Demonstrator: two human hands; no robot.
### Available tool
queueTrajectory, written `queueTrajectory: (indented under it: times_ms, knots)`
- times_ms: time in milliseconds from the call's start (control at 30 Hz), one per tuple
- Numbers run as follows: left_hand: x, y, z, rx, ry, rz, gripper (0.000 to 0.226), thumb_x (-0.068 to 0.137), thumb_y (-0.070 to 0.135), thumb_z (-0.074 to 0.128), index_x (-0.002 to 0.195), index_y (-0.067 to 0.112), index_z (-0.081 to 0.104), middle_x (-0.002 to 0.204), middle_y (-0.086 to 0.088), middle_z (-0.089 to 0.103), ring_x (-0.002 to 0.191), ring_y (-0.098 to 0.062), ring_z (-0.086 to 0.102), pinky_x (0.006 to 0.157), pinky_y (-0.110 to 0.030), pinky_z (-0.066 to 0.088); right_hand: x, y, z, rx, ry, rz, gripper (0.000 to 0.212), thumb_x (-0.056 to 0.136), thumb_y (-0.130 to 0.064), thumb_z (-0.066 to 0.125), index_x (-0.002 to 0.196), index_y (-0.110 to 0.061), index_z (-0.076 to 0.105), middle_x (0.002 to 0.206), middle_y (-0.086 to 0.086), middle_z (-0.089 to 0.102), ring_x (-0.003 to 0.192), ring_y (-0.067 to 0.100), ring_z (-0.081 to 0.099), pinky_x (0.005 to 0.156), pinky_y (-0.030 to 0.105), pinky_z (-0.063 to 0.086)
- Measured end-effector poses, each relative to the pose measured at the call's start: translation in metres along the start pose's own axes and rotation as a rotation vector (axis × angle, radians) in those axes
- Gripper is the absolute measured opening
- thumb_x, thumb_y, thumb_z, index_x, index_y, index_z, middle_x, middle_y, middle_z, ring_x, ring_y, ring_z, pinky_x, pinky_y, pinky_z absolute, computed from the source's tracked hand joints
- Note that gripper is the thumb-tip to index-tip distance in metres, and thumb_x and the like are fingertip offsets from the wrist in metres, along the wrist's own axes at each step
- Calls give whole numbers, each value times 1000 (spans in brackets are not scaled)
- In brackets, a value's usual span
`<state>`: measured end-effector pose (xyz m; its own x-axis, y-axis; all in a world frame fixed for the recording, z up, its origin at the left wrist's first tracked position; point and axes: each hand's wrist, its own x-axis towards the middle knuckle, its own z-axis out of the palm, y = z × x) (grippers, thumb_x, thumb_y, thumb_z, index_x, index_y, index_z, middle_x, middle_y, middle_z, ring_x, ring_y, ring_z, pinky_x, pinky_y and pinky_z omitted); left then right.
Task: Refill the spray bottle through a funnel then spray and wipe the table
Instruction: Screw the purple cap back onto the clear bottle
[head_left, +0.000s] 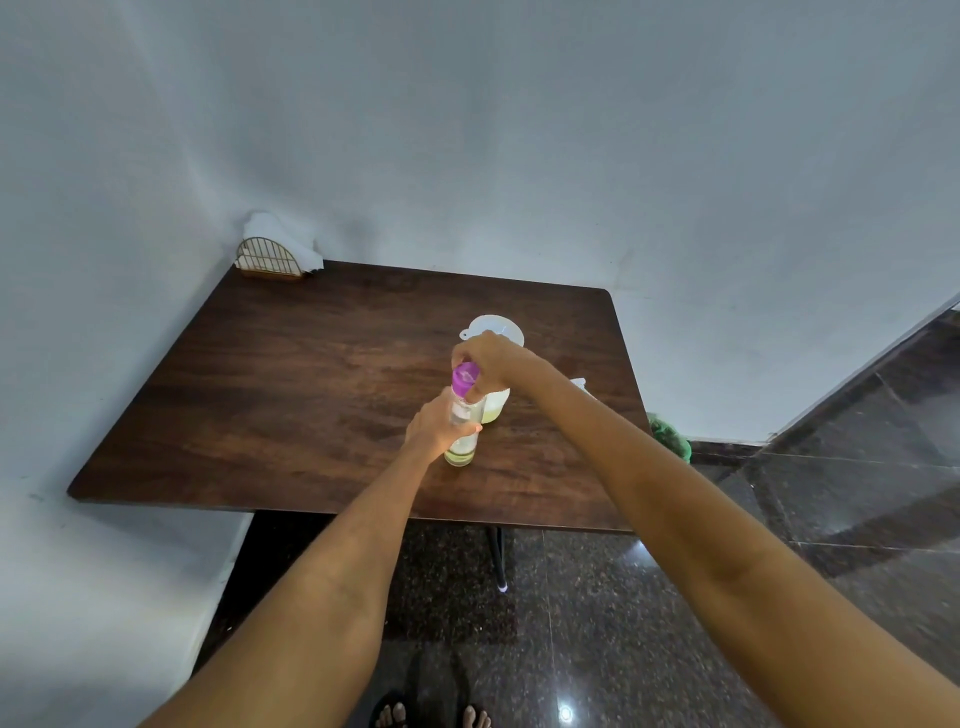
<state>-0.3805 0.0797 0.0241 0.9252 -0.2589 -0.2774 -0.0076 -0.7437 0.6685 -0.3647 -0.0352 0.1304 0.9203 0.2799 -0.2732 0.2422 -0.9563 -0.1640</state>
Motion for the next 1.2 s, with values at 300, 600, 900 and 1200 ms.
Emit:
queueTrajectory:
  times_ms: [300, 600, 900, 1200]
  knots:
    - [4, 4, 2, 0, 15, 12, 66, 75, 34, 72, 130, 14, 42, 121, -8, 63, 111, -30, 59, 94, -42, 48, 1, -3, -7, -124, -78, -92, 52, 70, -1, 76, 117, -13, 57, 119, 9, 59, 110, 25, 56, 84, 28, 49]
    - [6, 1, 0, -23, -4, 15, 66, 79, 29, 71, 135, 13, 40, 127, -10, 59, 116, -31, 57, 99, -42, 45, 5, -4, -7, -40, -99, -176, 43, 76, 3, 69, 116, -10, 59, 120, 9, 59, 113, 24, 54, 87, 28, 49]
    - [6, 0, 0, -31, -9, -2, 71, 76, 35, 73, 135, 16, 38, 129, -8, 59, 116, -30, 57, 98, -42, 45, 4, 2, -13, 18, -105, -121, 52, 74, 0, 73, 122, -11, 55, 126, 11, 54, 118, 25, 49, 80, 23, 43]
    - [7, 1, 2, -38, 3, 11, 69, 78, 31, 72, 136, 14, 38, 129, -8, 58, 116, -31, 57, 100, -42, 45, 8, 0, -10, -45, -86, -81, 51, 73, -11, 76, 120, -11, 57, 122, 9, 57, 112, 24, 53, 82, 27, 47]
